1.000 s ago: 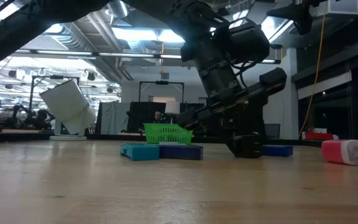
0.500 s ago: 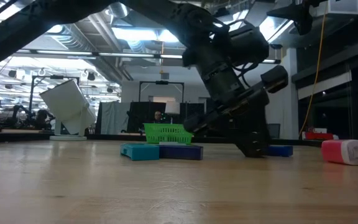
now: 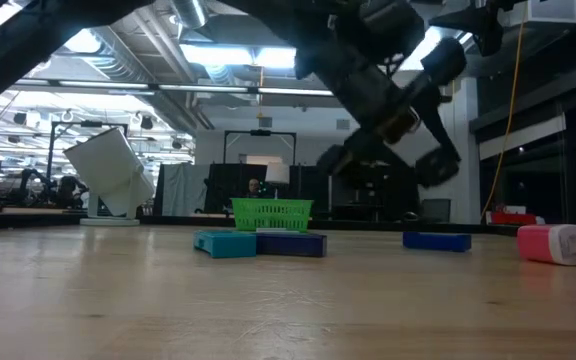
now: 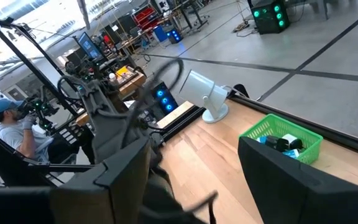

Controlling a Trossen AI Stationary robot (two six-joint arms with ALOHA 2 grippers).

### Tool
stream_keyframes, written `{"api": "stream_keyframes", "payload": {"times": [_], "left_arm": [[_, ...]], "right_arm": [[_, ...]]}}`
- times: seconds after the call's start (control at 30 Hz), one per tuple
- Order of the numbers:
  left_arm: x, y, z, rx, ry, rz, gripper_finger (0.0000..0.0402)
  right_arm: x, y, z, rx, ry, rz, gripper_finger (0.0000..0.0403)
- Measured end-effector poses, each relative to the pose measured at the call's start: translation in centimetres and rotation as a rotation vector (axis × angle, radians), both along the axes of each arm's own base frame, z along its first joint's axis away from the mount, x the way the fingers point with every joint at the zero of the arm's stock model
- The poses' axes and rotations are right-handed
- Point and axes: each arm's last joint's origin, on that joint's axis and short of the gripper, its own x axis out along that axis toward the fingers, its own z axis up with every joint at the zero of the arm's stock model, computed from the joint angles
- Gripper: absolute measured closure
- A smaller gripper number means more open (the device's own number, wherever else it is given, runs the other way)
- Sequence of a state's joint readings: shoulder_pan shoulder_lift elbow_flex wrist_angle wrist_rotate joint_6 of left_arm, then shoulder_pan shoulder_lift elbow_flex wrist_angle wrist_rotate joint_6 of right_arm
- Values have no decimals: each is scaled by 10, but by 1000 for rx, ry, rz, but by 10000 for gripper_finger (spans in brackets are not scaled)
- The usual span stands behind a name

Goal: Pick & Place Office items
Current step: Put the black charger adapter into the green bin

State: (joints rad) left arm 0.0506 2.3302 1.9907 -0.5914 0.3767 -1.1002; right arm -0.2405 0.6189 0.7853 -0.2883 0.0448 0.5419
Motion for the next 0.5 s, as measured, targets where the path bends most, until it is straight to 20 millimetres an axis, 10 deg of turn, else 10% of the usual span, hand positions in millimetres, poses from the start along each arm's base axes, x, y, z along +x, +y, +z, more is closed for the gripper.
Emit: {"api": "stream_keyframes", "payload": {"times": [0.5], "left_arm": [[-16, 19, 67, 207, -206, -53, 251]], "right_arm": [[0, -1, 0, -4, -4, -19, 152]]}}
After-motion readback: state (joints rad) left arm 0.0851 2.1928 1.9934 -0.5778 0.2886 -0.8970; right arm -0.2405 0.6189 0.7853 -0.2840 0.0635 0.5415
